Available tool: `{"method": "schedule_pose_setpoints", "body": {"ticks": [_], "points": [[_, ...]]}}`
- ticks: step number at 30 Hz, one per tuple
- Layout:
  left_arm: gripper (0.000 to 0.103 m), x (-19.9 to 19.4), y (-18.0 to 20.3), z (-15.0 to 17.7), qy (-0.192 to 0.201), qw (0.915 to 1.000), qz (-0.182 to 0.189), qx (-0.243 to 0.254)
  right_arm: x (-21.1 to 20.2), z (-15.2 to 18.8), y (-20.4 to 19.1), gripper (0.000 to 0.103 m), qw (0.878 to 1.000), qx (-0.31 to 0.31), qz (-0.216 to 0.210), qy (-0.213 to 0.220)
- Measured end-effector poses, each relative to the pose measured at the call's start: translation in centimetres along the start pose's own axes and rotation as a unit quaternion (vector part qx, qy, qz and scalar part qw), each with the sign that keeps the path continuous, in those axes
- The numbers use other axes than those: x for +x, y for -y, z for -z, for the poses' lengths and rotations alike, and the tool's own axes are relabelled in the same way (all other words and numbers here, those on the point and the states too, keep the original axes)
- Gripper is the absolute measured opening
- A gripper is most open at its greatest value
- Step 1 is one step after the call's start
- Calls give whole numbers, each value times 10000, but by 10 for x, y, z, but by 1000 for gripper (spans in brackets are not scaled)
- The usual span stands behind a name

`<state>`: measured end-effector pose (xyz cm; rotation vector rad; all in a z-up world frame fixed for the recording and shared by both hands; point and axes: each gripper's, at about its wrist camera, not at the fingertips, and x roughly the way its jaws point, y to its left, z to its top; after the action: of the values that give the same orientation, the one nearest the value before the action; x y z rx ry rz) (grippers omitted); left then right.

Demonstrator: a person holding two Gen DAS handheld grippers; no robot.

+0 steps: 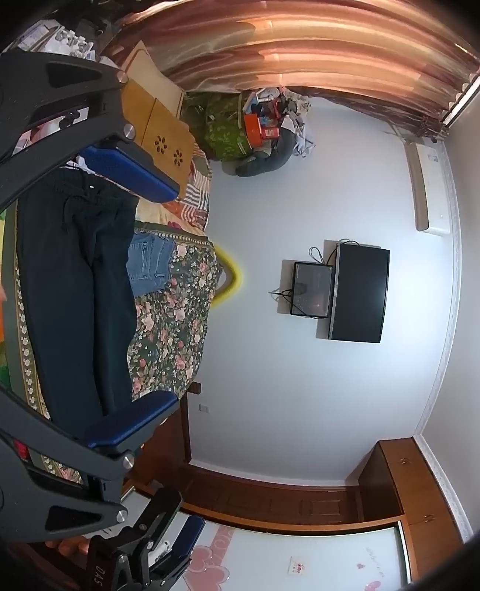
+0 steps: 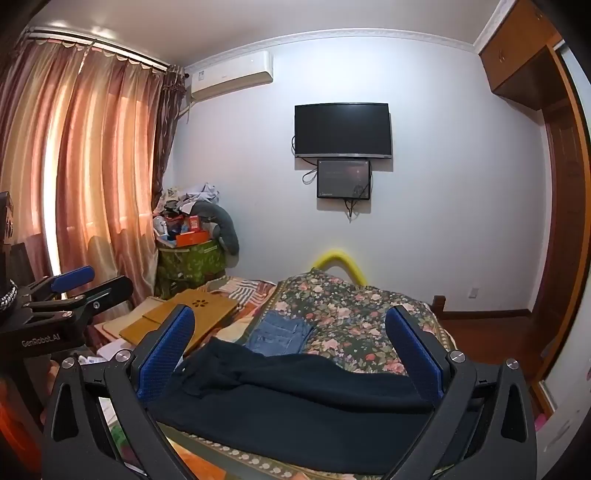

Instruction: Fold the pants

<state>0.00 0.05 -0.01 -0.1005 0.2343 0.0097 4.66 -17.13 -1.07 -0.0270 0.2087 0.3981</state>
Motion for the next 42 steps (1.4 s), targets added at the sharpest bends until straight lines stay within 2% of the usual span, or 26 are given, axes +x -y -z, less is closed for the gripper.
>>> {"method": "schedule_pose_setpoints", "body": {"ticks": [30, 42], "points": [[103, 3, 5, -1, 104, 9998, -168, 49, 1, -1, 0, 103, 10000, 18, 74, -7], [103, 2, 4, -2, 78, 9999, -114, 43, 1, 3, 1, 103, 9999, 66, 111, -12]]}}
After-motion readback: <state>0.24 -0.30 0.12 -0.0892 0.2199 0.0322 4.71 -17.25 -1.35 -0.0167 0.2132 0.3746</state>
